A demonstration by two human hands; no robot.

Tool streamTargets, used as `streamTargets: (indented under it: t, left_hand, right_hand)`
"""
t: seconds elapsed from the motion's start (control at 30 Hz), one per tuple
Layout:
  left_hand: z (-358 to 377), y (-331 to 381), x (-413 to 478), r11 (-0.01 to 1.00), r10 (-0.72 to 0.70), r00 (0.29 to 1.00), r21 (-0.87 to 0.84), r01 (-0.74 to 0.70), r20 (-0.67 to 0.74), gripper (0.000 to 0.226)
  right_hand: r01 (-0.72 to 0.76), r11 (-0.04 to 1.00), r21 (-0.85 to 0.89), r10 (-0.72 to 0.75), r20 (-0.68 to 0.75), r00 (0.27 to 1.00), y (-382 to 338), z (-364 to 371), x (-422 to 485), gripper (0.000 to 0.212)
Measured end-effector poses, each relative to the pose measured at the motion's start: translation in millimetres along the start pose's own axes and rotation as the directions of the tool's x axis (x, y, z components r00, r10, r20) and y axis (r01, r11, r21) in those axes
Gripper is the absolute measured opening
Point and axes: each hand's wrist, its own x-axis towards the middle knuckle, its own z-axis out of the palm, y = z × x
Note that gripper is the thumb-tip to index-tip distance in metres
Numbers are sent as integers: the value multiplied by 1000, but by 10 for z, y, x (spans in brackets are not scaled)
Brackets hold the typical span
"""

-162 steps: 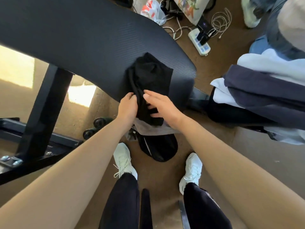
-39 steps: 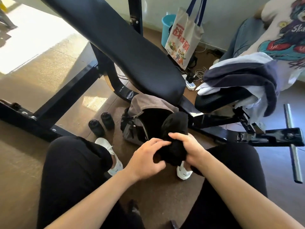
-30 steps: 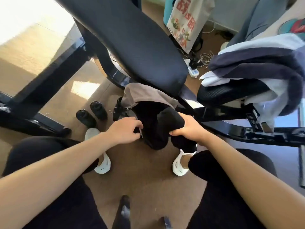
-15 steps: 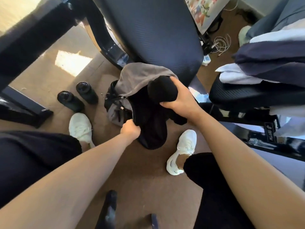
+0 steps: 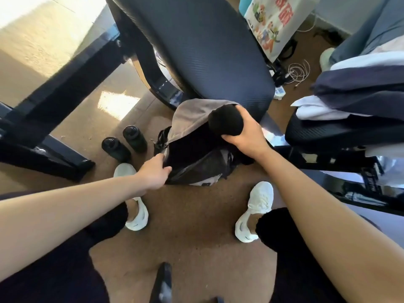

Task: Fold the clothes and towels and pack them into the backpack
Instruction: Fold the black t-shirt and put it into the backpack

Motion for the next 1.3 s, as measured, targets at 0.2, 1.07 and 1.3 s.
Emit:
streamTargets:
  t: [0.2,1.07,1.3]
  left_hand:
    - [23,34,-26,999,49,995,4,-50,89,68]
    - [291,-239,202,961,177,888,121,-249,425,39]
    - [327,-332,182,974,148,888,93,-208,435,36]
  right_hand:
    - [330,901,-282,-231,332,914,-190,310,-202,95]
    - [29,721,-692,305,355,884,457,1994,48,96]
    - [0,770,-637,245,296,923,462,2074,-204,71]
